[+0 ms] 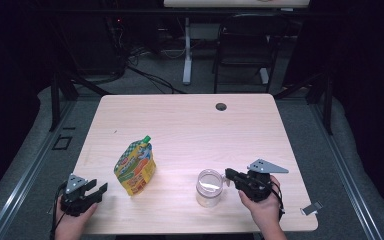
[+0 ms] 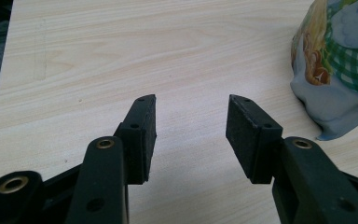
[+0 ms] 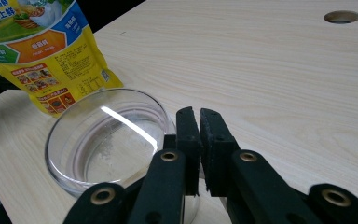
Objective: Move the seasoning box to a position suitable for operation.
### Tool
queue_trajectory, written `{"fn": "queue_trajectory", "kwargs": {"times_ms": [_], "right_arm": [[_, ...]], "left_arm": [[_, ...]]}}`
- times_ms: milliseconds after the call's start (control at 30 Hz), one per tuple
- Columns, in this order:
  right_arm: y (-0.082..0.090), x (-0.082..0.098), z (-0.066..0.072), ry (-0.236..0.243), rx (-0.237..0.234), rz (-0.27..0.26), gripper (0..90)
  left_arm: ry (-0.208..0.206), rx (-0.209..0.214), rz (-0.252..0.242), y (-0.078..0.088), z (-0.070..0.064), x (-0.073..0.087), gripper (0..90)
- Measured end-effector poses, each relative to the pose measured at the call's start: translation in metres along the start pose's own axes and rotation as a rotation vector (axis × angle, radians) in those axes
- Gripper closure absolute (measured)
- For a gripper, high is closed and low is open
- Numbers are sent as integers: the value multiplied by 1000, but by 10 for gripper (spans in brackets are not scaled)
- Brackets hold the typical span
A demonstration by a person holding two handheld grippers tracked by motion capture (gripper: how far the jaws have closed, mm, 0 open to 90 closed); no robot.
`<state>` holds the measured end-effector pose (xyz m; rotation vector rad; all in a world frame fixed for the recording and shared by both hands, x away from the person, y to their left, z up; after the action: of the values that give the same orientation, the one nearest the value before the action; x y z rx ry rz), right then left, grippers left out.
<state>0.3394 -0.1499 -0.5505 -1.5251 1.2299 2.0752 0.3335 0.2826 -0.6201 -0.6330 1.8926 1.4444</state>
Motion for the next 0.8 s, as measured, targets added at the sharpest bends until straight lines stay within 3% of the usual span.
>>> {"fn": "queue_trajectory", "kwargs": {"times_ms": [167,300,400,533,800], "right_arm": [[0,1,-2,-15,-3,4,888],[-5,11,-6,-31,25,48,900],[-5,12,-8,-117,-29,23,883],[-5,13,-10,-171,-66,9,874],[-5,14,-12,-190,-72,-3,851]], "left_arm": [[0,0,0,0,0,0,533],[2,2,-2,0,0,0,533],[2,1,-2,0,0,0,533],[1,2,-2,0,0,0,533],[1,0,0,0,0,0,532]]}}
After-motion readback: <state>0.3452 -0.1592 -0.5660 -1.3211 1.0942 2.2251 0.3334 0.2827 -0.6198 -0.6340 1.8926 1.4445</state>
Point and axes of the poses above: each handheld gripper's, and its own axes: y roughly backward along the jaws, x roughly out of its underside, z roughly to its left, the point moved 9 cm from there along -y, roughly forward along the jaws, and after that the axes turned 10 degrees about y, right-handed, at the moved point
